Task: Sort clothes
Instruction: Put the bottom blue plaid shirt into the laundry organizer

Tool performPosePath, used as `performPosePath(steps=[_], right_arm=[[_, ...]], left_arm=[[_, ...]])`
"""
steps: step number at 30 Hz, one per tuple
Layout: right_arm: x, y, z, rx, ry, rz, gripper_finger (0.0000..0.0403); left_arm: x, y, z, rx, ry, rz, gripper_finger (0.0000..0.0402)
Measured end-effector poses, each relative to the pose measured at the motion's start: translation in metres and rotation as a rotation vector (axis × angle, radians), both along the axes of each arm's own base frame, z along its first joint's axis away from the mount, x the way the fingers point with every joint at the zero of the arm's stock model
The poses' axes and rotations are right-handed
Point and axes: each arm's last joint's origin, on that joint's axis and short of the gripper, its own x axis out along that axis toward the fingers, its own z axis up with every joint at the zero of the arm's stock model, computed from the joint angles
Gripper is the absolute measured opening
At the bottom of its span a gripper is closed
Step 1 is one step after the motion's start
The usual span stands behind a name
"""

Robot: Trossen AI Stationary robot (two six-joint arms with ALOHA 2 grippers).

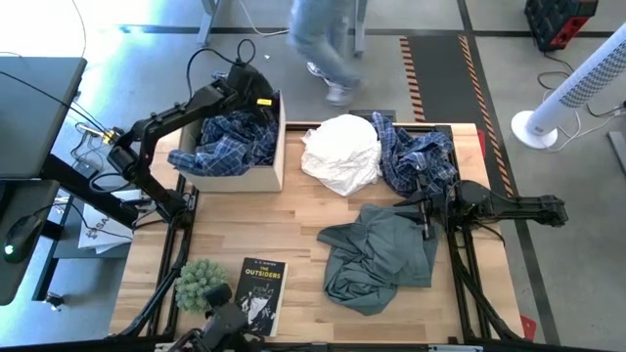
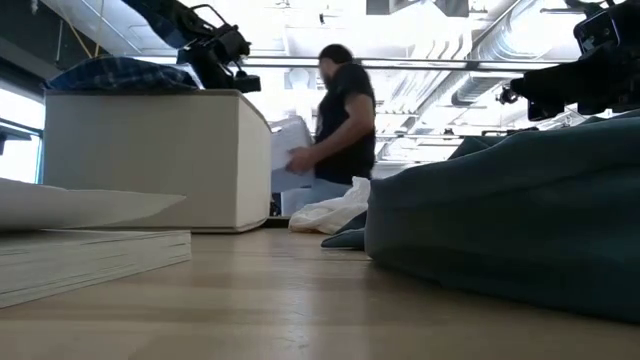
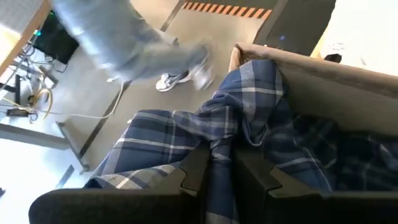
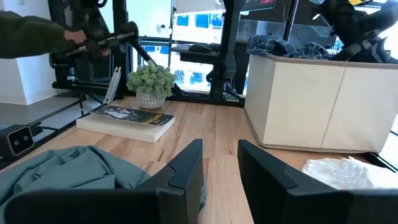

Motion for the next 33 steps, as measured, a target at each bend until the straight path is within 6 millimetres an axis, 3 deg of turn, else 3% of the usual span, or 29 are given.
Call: performPosePath(steps=[3,7,12,17,20,27,33], right_arm=[[0.0,0.0,0.0,0.0,0.0,0.0,0.0099],[0.0,0.0,0.0,0.0,0.0,0.0,0.0099],[0.0,0.0,0.0,0.0,0.0,-0.001,0.0099],[0.0,0.0,0.0,0.0,0.0,0.0,0.0099],[0.0,0.0,0.0,0.0,0.0,0.0,0.0099],[0.0,0.0,0.0,0.0,0.0,0.0,0.0099],[0.0,0.0,0.0,0.0,0.0,0.0,0.0099]], left_arm=[[0.002,-0.009,0.007,0.085,0.069,0.01,0.0047],[-0.001,-0.032,0.037,0.242,0.095,-0.022,0.0047],[-0.023,-0.071,0.09,0.322,-0.044,-0.165,0.003],[-0.047,-0.095,0.112,0.311,-0.141,-0.2,0.0014],[-0.055,-0.098,0.121,0.339,-0.188,-0.197,0.0014],[-0.049,-0.071,0.098,0.268,-0.084,-0.201,0.0015],[-0.029,-0.031,0.047,0.242,0.286,-0.372,0.0015]])
